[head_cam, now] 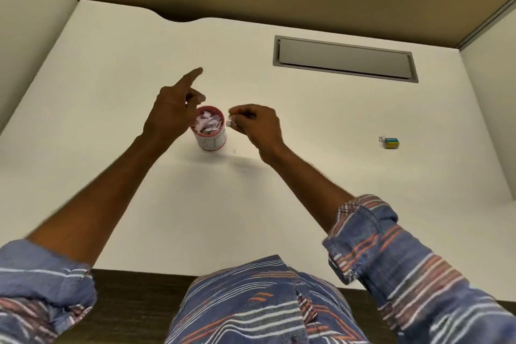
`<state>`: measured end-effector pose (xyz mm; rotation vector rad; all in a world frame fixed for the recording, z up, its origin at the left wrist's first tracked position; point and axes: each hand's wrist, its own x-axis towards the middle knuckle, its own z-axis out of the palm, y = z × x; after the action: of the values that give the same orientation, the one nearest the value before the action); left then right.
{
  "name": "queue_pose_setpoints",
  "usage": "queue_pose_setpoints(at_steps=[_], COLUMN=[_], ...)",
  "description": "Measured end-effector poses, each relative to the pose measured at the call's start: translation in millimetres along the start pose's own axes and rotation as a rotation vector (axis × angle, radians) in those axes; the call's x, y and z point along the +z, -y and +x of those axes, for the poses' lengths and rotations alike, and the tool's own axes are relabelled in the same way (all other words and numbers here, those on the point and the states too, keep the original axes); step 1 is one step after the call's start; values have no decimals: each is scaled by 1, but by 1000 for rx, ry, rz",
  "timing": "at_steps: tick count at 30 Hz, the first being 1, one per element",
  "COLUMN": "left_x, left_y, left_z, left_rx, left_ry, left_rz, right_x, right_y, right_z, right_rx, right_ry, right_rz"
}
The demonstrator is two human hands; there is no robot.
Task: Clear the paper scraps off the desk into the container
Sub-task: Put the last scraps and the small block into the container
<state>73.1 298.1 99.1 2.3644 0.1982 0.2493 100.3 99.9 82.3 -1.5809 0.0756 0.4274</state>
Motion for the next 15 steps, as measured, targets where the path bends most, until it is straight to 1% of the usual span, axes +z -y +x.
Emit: queue_pose_setpoints(at_steps=[3,5,7,9,12,14,15], left_x=[-6,-6,-5,-4,2,6,8], left_y=[8,11,11,10,7,4,4], left_z=[2,1,-2,-7,-11,-11,-9], left_rx=[27,23,20,14,0,-20,-8], left_ry=[-5,-3,2,10,33,97,149], left_rz=[-54,-79,-60,-38,12,54,86], right_x=[31,43,49,48,29,3,-16], right_y=[5,11,16,20,17,9,2], right_z=[13,17,19,18,21,24,25], right_rx=[-113,-138,-145,-195,-281,-304,-316], right_ry=[24,60,100,113,8,-84,-130], right_rz=[-240,-373,-397,-408,-365,-311,-322])
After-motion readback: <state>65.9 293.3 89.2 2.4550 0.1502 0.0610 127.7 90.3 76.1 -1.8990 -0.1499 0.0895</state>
